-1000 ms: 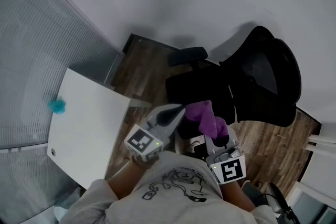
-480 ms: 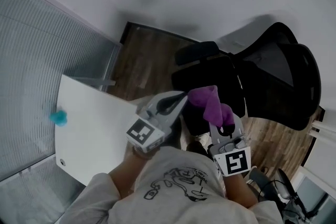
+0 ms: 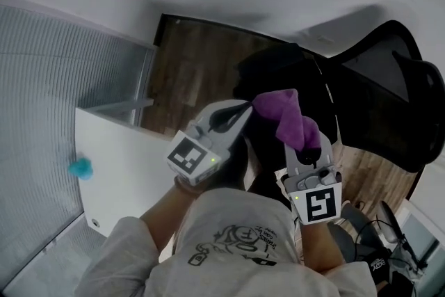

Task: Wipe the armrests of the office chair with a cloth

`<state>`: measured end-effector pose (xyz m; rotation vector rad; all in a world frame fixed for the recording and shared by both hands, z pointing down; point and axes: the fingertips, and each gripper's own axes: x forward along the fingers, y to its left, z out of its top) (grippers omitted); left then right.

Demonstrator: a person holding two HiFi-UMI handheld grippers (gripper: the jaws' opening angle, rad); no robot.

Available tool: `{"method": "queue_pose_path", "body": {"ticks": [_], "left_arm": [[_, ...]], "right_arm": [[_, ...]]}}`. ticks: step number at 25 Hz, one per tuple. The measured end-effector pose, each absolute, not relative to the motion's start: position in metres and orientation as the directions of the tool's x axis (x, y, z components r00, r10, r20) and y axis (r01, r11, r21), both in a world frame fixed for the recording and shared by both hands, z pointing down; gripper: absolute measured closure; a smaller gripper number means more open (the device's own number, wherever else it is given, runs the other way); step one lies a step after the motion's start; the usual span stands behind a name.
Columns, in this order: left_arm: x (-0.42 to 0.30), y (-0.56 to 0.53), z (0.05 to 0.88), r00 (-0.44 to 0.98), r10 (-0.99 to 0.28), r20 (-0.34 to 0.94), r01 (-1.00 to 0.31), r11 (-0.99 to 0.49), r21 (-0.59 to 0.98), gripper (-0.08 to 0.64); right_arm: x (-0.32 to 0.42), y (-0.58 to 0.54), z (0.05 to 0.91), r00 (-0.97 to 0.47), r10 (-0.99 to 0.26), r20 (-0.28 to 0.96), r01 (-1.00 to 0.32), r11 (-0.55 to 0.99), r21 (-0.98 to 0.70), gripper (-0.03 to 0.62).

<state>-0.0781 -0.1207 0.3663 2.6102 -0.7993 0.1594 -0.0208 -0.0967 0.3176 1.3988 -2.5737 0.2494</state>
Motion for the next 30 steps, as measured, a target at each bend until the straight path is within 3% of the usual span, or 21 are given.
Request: {"method": "queue_pose_path", "body": {"ticks": [8,30], "left_arm": [[-0.133,-0.141,0.427,0.838,-0.503,0.213,-0.545,-0.747,0.38,0.56],[-0.146,-0.199,0.579,0.81,-0.47,0.351,-0.584,-0.701,0.41,0.56]], "right_arm": [[-0.073,-0.115,0.368,-0.492,-0.816,0.302,-0.857,0.515,-0.005,0.568],[-0.111,-0.194,0.531,-0.501,-0.766,0.404,-0.839,0.544,-0.011,0.568]]}}
